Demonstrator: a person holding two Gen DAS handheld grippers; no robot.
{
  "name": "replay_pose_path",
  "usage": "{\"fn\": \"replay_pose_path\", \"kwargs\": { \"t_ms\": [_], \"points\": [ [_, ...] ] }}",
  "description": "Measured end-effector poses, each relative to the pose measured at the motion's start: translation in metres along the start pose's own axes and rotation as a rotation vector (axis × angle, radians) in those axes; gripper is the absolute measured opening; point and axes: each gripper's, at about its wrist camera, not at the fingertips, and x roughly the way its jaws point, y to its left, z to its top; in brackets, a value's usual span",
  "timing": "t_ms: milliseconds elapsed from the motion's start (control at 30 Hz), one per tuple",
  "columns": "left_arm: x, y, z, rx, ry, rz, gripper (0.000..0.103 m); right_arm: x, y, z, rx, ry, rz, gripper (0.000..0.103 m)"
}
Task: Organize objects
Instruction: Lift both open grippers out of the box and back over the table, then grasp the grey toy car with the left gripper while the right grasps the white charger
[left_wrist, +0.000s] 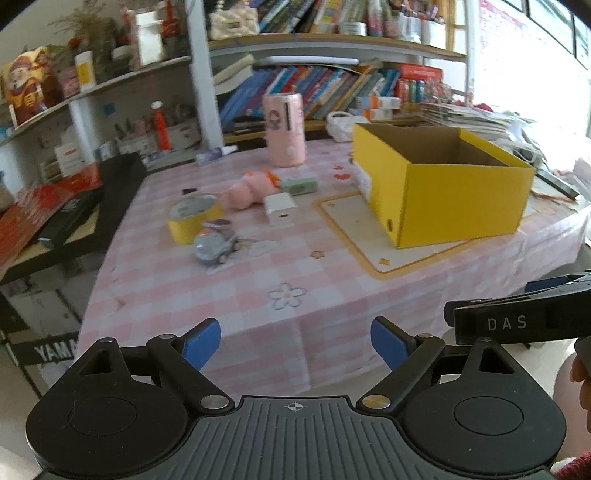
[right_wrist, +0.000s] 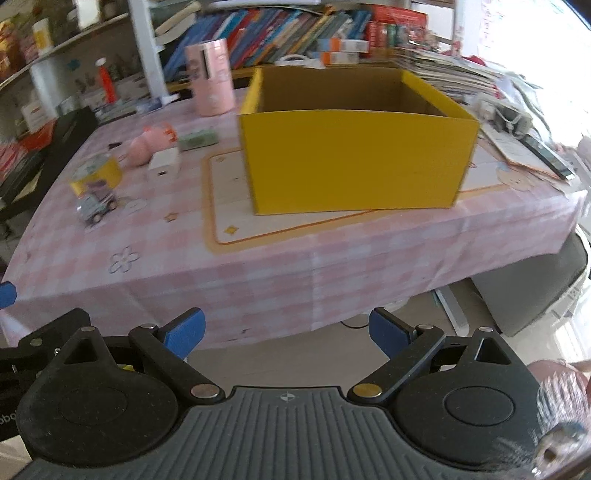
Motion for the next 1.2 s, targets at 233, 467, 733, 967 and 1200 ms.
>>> {"fn": "replay_pose_path", "kwargs": {
  "t_ms": [233, 467, 733, 967, 1200],
  "points": [
    [-0.011, 0.027, -0.001, -0.059, -0.030, 0.057, 0.091, -0.004, 0.034, 0.007, -0.080, -0.026, 0.054, 0.096],
    [-0.019, 0.046, 0.000, -0.096, -0.056, 0.084, 0.091, -0.009, 0.058, 0.015, -0.138, -0.056, 0.087, 0.096],
    [-0.021, 0.061, 0.001, -0.124, -0.078, 0.096, 0.091, -0.012, 0.073, 0.022, -0.165, -0.082, 0.115, 0.096],
    [-0.009, 0.064, 0.004, -0.151, -0.071, 0.091, 0.091, -0.001, 0.077, 0.030, -0.182, -0.079, 0.142, 0.093],
    [0.015, 0.071, 0.022, -0.165, -0.066, 0.116, 0.090, 0.024, 0.081, 0.054, -0.184, -0.068, 0.183, 0.082]
  ]
}}
